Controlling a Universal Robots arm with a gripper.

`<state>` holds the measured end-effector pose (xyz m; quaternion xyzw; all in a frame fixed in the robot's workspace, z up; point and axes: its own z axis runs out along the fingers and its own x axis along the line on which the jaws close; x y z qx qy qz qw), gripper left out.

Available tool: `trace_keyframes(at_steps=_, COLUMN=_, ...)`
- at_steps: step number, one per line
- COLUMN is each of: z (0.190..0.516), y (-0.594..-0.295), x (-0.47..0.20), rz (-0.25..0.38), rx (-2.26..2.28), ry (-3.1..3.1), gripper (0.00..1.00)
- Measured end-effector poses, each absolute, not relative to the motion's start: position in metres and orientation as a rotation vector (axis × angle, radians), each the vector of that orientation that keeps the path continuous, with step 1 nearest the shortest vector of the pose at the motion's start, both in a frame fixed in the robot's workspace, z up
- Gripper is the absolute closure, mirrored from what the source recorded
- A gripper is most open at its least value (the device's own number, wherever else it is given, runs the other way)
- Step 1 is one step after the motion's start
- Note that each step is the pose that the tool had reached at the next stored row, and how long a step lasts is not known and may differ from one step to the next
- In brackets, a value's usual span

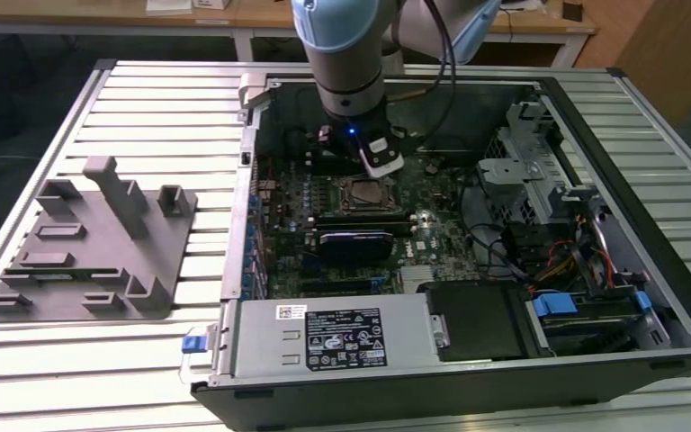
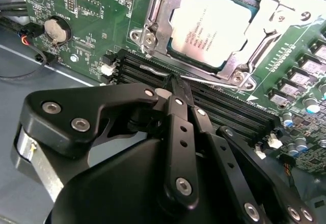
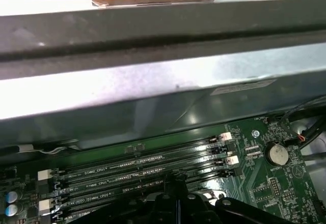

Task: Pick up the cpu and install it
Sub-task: 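Install the first cpu locking lever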

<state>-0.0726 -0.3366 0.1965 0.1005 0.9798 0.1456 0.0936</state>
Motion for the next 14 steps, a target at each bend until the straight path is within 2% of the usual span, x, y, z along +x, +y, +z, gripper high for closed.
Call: trace_keyframes(at_steps=14, z=0.1926, y=-0.3376, x=-0.0726, rz=0.406, rx=0.286, ry=2.897, gripper=0.89)
